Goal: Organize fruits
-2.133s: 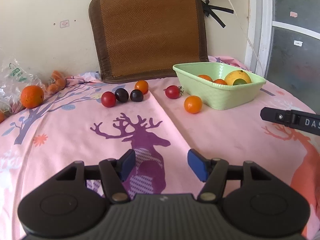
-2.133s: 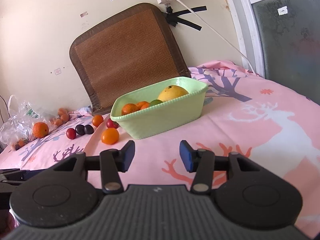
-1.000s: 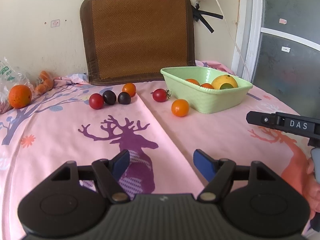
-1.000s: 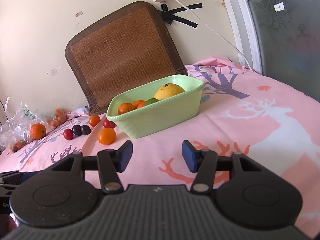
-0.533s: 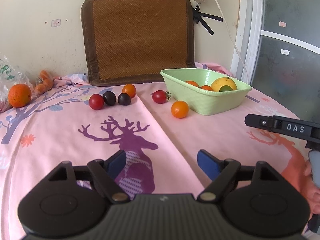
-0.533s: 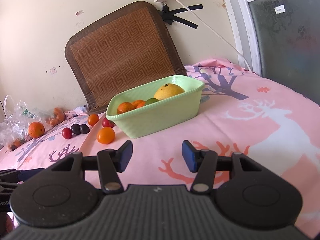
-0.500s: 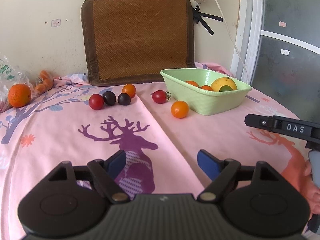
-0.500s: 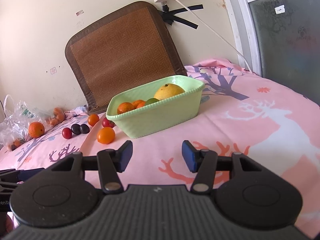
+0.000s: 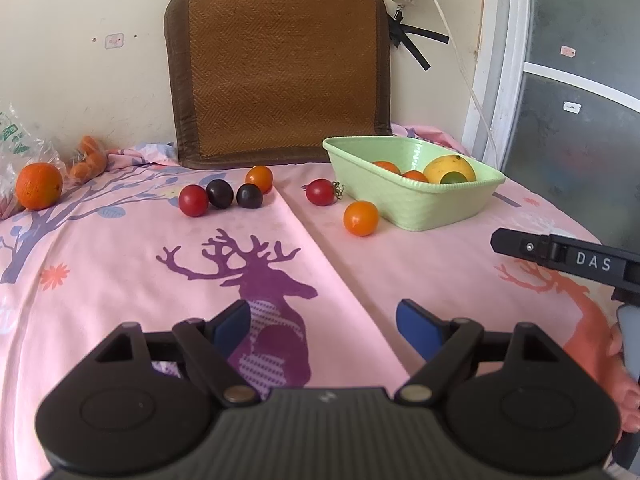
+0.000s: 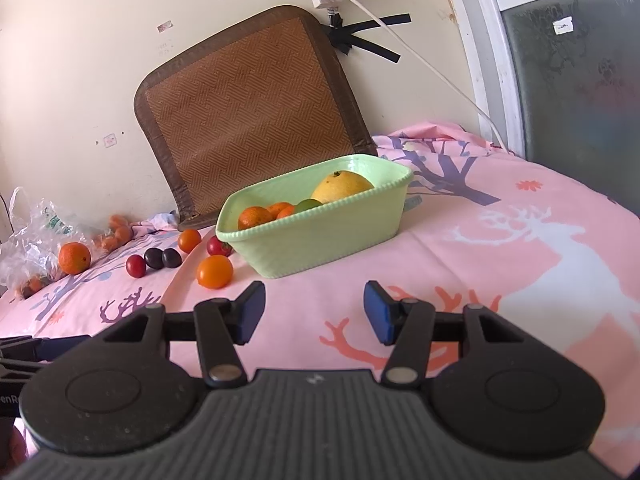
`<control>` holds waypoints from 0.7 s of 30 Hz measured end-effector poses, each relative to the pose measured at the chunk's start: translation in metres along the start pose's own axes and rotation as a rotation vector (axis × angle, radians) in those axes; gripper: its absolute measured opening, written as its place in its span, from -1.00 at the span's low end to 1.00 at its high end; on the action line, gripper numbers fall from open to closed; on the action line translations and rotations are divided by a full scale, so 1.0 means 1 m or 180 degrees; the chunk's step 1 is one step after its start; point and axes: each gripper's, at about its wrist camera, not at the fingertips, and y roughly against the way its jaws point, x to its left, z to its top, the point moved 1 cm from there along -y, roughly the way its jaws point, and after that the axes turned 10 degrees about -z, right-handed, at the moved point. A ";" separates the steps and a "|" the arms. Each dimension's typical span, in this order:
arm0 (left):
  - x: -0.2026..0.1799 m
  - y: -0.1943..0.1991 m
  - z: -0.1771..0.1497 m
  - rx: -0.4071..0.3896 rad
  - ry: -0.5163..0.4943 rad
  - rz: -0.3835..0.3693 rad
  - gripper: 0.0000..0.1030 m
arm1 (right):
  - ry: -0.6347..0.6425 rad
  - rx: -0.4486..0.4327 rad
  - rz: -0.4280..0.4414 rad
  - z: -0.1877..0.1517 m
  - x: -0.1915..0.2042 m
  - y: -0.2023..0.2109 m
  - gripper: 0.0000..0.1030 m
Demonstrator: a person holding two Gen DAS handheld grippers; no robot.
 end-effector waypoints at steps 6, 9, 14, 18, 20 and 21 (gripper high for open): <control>0.000 0.000 0.000 -0.0004 0.0011 -0.0004 0.61 | 0.0007 -0.0001 -0.0001 0.000 0.000 0.000 0.11; 0.000 0.001 0.000 -0.0005 0.0012 -0.0004 0.61 | 0.0009 -0.0001 -0.0004 0.000 0.000 0.000 0.11; 0.000 0.001 0.000 -0.0005 0.0021 -0.0012 0.61 | 0.0014 -0.0003 -0.0003 0.000 0.000 0.000 0.11; 0.001 0.001 0.001 -0.0007 0.0024 -0.0016 0.62 | 0.0019 -0.0005 -0.0003 0.000 0.000 0.000 0.11; 0.001 0.001 0.001 -0.0006 0.0024 -0.0016 0.62 | 0.0026 -0.0007 -0.0003 0.000 0.000 0.000 0.11; 0.001 0.001 0.001 -0.0005 0.0025 -0.0016 0.62 | 0.0029 -0.0008 -0.0003 0.000 0.000 0.000 0.11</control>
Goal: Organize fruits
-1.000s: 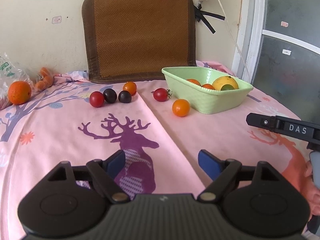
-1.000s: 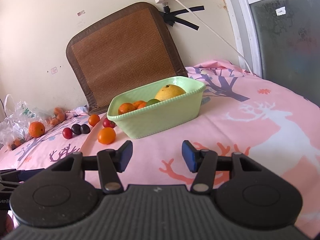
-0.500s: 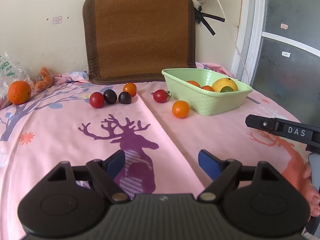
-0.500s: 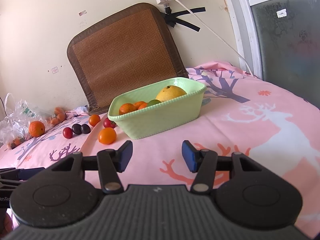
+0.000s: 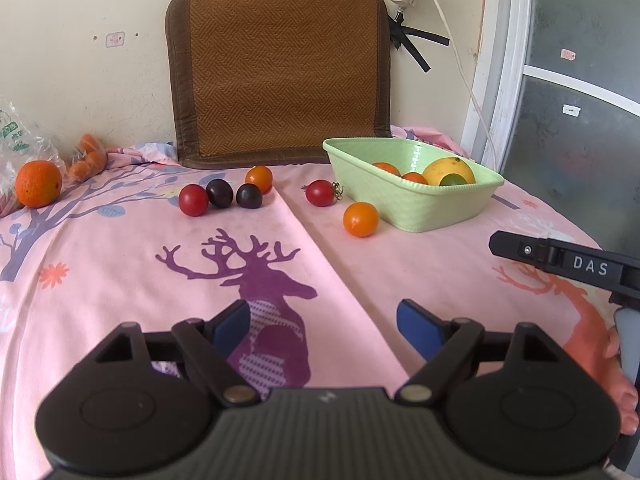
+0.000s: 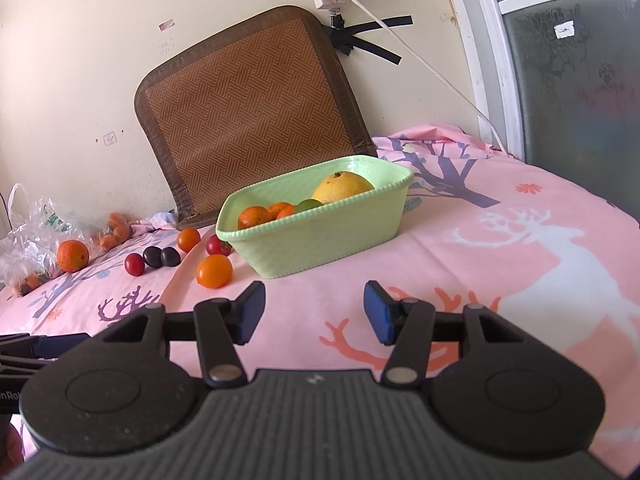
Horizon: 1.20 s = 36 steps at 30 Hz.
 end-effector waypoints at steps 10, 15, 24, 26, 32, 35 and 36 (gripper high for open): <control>0.002 -0.001 0.000 0.0014 0.0030 0.0002 0.62 | 0.0040 -0.0001 0.0008 -0.001 0.002 0.000 0.11; 0.003 -0.002 0.001 0.0023 0.0056 0.0004 0.62 | 0.0059 0.0001 0.0014 -0.001 0.003 0.000 0.11; 0.005 -0.002 0.001 0.0022 0.0084 -0.0020 0.62 | 0.0067 0.0000 0.0013 -0.002 0.003 0.000 0.11; 0.005 -0.002 0.001 0.0022 0.0078 -0.0025 0.62 | 0.0066 -0.0002 0.0012 -0.002 0.004 0.000 0.11; 0.004 -0.002 0.001 0.0016 0.0075 -0.0029 0.62 | 0.0065 -0.0004 0.0009 -0.002 0.004 0.000 0.11; 0.004 -0.001 0.001 0.0006 0.0066 -0.0027 0.62 | 0.0065 -0.0005 0.0009 -0.003 0.004 0.000 0.11; 0.004 -0.001 0.001 0.0003 0.0065 -0.0027 0.62 | 0.0068 -0.0004 0.0010 -0.003 0.005 0.000 0.11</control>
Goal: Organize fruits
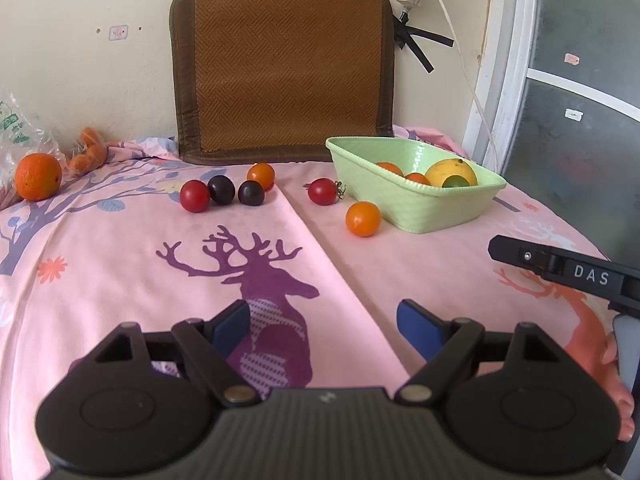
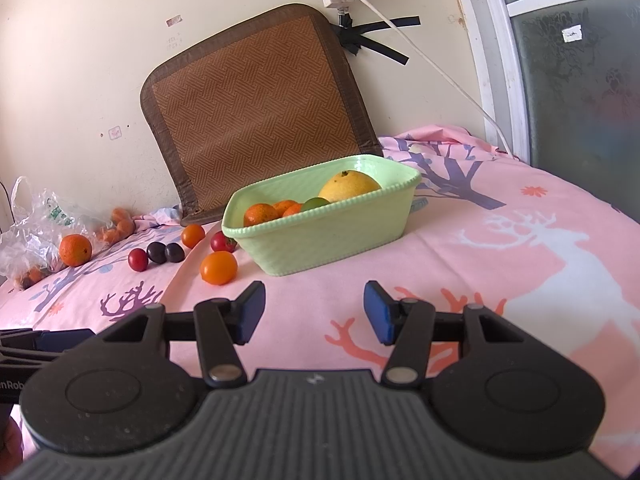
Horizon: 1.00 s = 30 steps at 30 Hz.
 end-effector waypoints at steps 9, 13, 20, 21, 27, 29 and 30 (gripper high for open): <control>0.000 0.002 0.000 -0.0021 0.0002 -0.0016 0.62 | 0.0004 -0.0004 -0.0017 0.000 0.000 0.001 0.11; 0.000 0.004 0.000 -0.0061 -0.0001 -0.0032 0.62 | 0.0015 -0.0003 -0.0029 0.000 0.001 0.000 0.11; 0.000 0.006 0.000 -0.0084 0.0014 -0.0055 0.61 | 0.0030 0.0000 -0.0036 0.000 0.001 0.000 0.11; 0.000 0.006 0.000 -0.0084 0.0017 -0.0057 0.61 | 0.0030 -0.0002 -0.0035 -0.001 0.001 0.000 0.11; 0.000 0.005 0.000 -0.0080 0.0019 -0.0061 0.61 | 0.0029 -0.0007 -0.0035 -0.001 0.001 0.001 0.11; 0.000 0.005 0.000 -0.0080 0.0018 -0.0058 0.61 | 0.0028 -0.0013 -0.0031 -0.001 0.001 0.001 0.11; 0.000 0.005 0.000 -0.0078 0.0016 -0.0057 0.61 | 0.0027 -0.0015 -0.0029 -0.001 0.001 0.001 0.11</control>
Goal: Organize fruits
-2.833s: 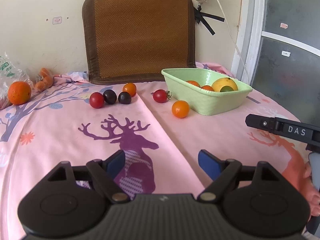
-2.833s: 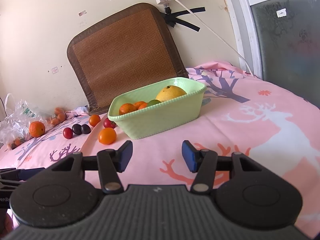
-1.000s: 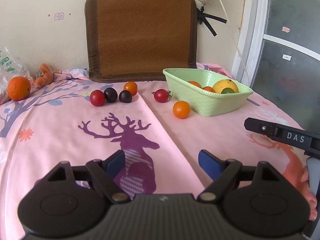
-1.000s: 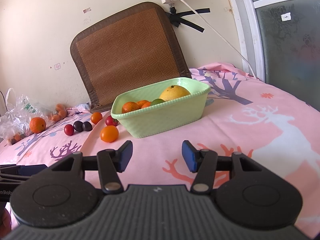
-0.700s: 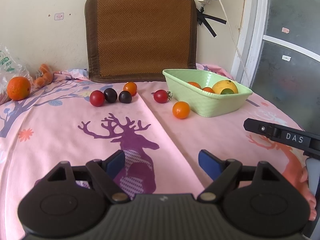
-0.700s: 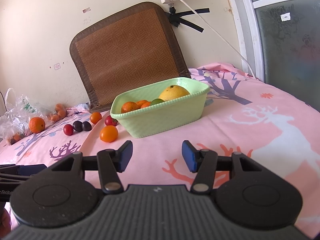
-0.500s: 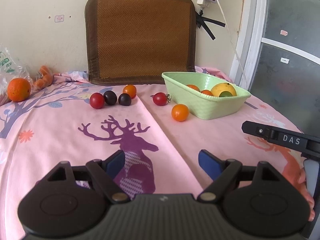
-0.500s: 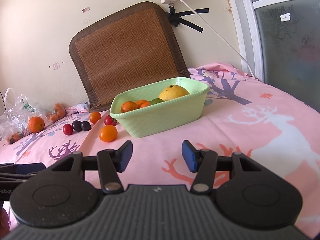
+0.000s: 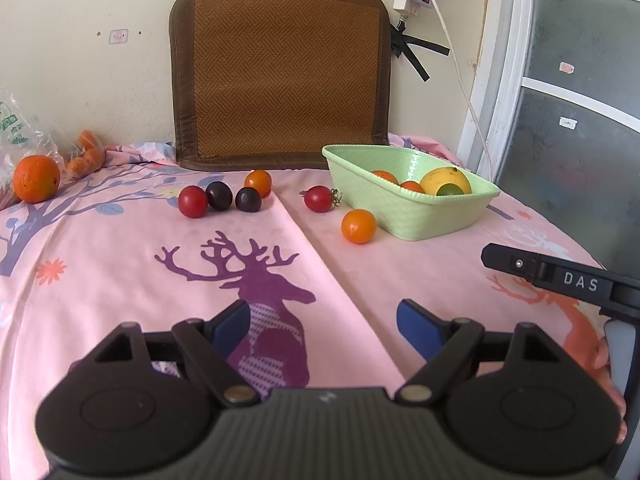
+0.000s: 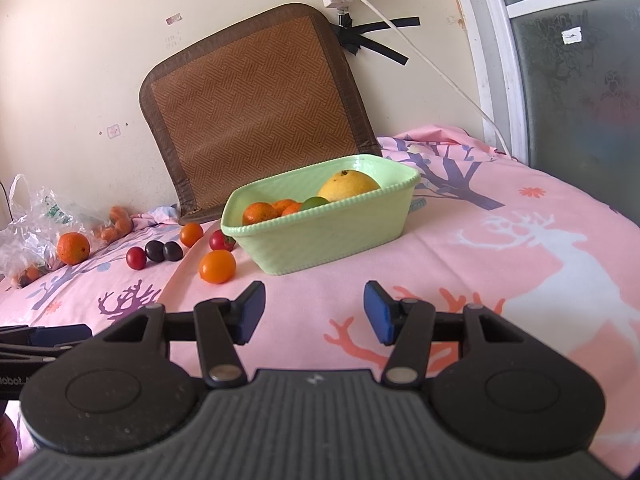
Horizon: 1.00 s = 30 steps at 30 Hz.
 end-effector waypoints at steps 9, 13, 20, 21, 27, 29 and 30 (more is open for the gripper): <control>0.001 -0.001 0.000 0.0010 0.0004 -0.0005 0.61 | -0.0002 -0.0009 0.0010 0.000 0.000 0.000 0.11; 0.005 -0.001 0.000 0.0021 0.0062 -0.0035 0.61 | 0.0017 0.0000 -0.0015 0.000 0.000 0.000 0.11; 0.024 0.005 0.004 -0.0004 0.0341 -0.0174 0.61 | 0.0231 -0.0023 0.0078 0.000 0.012 0.004 0.11; 0.028 0.007 0.006 -0.0013 0.0317 -0.0120 0.61 | 0.0284 -0.0003 0.0170 0.001 0.017 0.004 0.11; 0.071 0.009 0.035 -0.0007 0.0241 0.0156 0.55 | 0.0906 -0.0006 0.0507 0.007 0.062 -0.005 0.08; 0.083 0.003 0.048 -0.0007 0.0119 0.0246 0.55 | 0.0930 0.0089 0.0492 0.010 0.071 -0.019 0.08; 0.088 -0.004 0.055 0.0007 0.0056 0.0285 0.55 | 0.0877 0.0179 0.0498 0.013 0.072 -0.027 0.08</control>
